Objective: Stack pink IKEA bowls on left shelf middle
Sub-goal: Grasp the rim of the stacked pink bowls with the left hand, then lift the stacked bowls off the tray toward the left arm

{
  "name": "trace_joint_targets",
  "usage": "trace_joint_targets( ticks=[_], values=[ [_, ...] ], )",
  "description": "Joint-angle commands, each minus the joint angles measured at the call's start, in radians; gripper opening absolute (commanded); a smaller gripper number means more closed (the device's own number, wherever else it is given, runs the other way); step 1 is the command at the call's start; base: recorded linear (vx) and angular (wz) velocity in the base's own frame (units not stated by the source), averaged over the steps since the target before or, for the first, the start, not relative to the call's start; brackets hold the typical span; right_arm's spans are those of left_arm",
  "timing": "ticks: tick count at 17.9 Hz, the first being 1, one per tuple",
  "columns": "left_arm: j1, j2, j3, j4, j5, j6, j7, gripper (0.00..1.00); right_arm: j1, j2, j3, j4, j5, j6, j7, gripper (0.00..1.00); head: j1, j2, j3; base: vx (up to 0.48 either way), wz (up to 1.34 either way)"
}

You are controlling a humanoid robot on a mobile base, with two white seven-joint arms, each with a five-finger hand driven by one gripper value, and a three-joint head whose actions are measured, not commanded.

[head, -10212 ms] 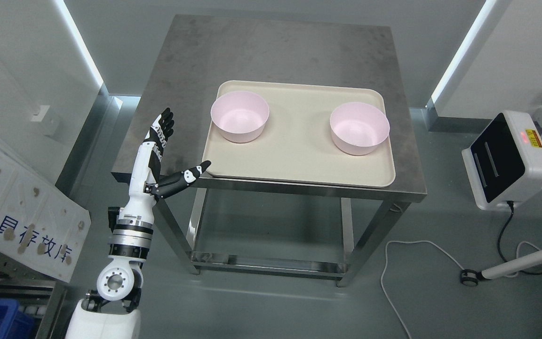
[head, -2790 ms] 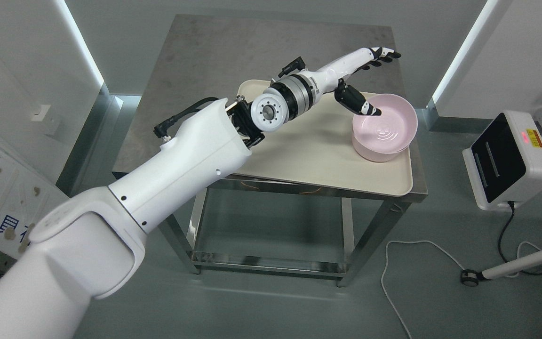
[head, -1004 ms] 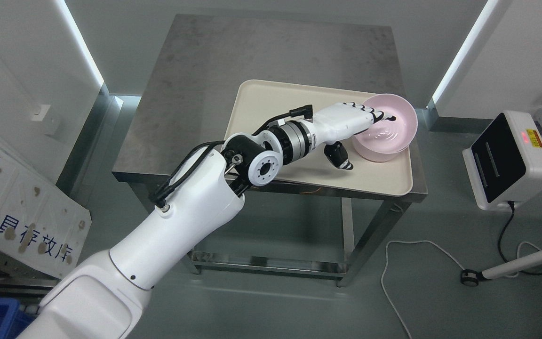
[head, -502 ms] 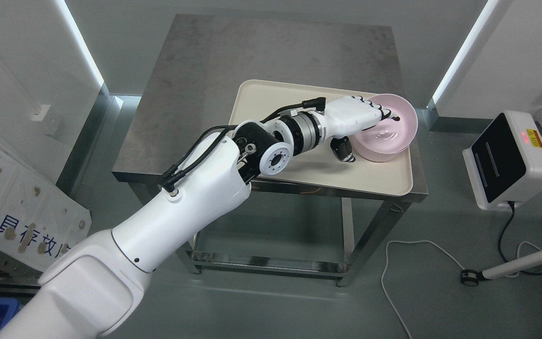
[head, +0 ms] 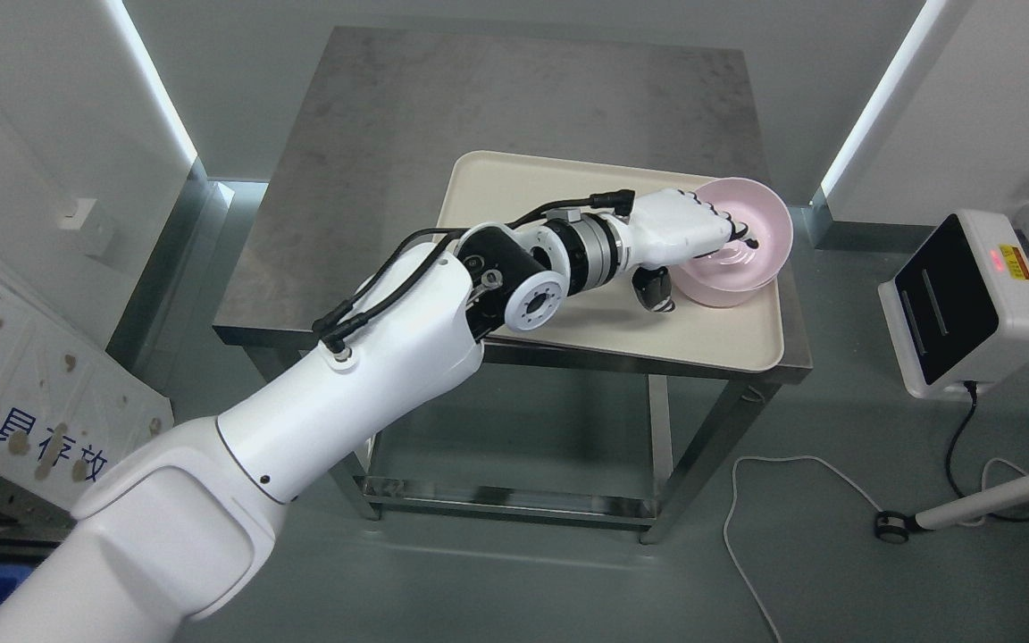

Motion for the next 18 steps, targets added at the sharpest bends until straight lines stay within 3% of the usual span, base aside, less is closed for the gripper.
trace_joint_targets(
  ticks=[1,4,7,15,18],
  values=[
    [-0.035,0.017,-0.076,0.087,-0.026,0.008,-0.008,0.79,0.029,-0.017,-0.011,-0.034,0.000,0.001,0.000,1.00,0.0000,0.000,0.000,0.000,0.00],
    [-0.055,0.017,-0.088,0.124,-0.028,0.012,-0.011,0.78,0.029,-0.017,-0.011,-0.034,0.000,-0.001,0.000,1.00,0.0000,0.000,0.000,0.000,0.00],
    [-0.054,0.017,-0.105,0.138,-0.023,0.012,-0.020,0.70,0.029,-0.017,-0.011,-0.034,0.000,0.001,0.000,1.00,0.0000,0.000,0.000,0.000,0.00],
    [-0.054,0.017,-0.067,0.133,0.006,0.001,-0.011,0.41,0.029,-0.017,-0.011,-0.034,0.000,-0.001,0.000,1.00,0.0000,0.000,0.000,0.000,0.00],
    [-0.054,0.017,-0.009,0.134,0.020,-0.033,-0.003,0.19,0.029,-0.017,-0.011,-0.034,0.000,-0.001,0.000,1.00,0.0000,0.000,0.000,0.000,0.00]
  ],
)
